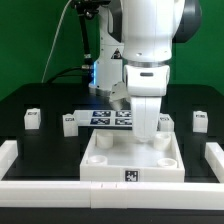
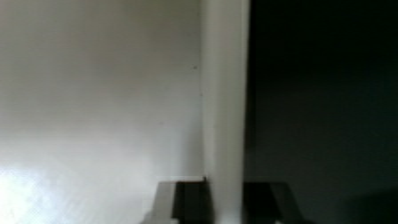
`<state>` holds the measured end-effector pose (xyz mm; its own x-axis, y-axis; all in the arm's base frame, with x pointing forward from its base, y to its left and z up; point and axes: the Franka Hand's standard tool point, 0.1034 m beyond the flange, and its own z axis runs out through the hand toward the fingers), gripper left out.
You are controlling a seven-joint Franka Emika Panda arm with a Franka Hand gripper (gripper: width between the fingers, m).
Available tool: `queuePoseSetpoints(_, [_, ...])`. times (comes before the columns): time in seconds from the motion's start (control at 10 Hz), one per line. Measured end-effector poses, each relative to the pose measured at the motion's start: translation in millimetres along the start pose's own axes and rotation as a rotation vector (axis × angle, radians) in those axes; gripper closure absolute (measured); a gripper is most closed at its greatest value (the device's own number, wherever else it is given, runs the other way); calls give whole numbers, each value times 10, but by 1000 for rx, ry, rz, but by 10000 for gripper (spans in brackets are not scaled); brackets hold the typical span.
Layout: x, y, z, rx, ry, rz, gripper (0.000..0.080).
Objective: Assemble one leg
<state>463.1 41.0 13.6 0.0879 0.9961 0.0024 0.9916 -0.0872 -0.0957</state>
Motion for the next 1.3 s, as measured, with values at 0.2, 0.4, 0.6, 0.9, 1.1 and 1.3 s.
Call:
queuePoseSetpoints(0.2, [3, 4, 0, 0, 0, 0, 736])
queuePoseSetpoints(0.4, [109, 98, 2, -11, 6, -16, 736])
queuePoseSetpoints(0.6, [281, 233, -13, -25, 16, -40, 736])
queuePoseSetpoints(0.9, [477, 294, -40, -40, 23, -52, 736])
queuePoseSetpoints(1.1, [534, 306, -55, -41, 22, -38, 736])
queuePoseSetpoints(1.3, [527, 310, -56, -42, 22, -35, 736])
